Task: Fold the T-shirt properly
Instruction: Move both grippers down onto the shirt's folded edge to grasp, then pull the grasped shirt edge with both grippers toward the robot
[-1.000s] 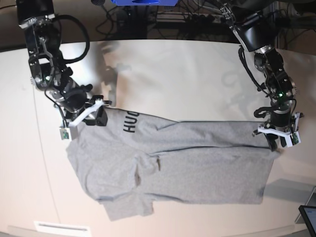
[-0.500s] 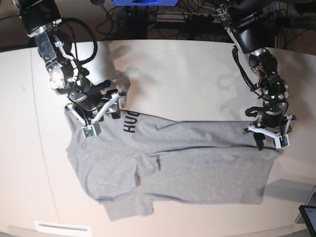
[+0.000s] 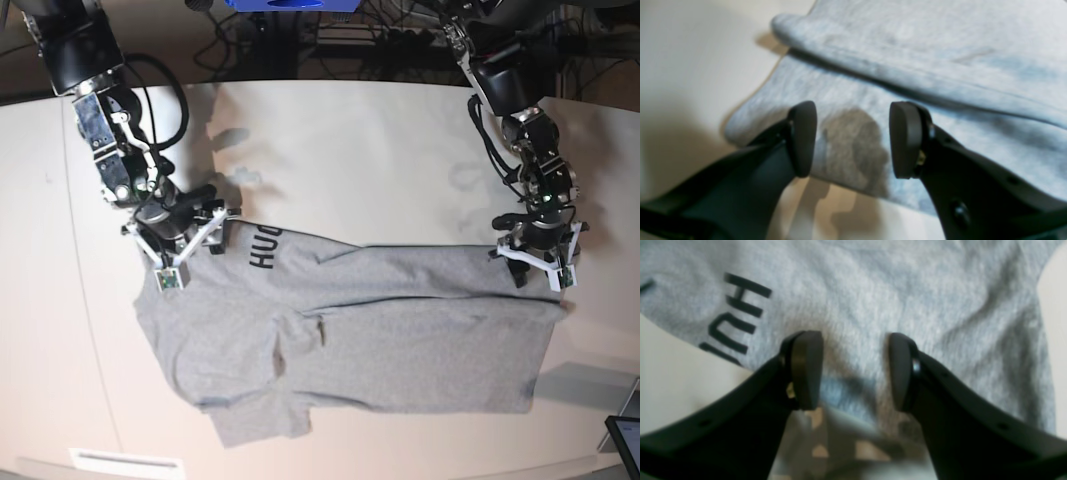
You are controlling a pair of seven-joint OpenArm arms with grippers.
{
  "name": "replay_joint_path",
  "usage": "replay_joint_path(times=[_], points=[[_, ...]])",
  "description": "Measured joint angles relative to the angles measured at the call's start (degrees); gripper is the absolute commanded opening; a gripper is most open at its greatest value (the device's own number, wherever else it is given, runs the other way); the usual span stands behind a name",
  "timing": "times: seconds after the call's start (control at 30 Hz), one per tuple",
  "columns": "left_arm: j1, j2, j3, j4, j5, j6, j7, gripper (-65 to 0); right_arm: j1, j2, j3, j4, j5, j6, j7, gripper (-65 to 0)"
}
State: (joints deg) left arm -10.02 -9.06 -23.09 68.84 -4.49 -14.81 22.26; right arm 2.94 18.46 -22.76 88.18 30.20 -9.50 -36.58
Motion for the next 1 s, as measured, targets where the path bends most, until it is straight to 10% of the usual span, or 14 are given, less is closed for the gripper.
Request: replay_joint_path(times=[0.3, 1.0], points=[[2.0, -0.9, -0.2, -2.5, 7.9, -0.2, -4.3, -30.7, -3.1, -0.1, 0.2, -2.3, -0.6, 1.0, 8.1, -33.8], [15.3, -3.7, -0.5, 5.9, 2.7, -1.8, -6.3, -30.7, -11.3, 2.1, 0.7, 3.6, -1.7, 1.2, 10.9, -34.0]])
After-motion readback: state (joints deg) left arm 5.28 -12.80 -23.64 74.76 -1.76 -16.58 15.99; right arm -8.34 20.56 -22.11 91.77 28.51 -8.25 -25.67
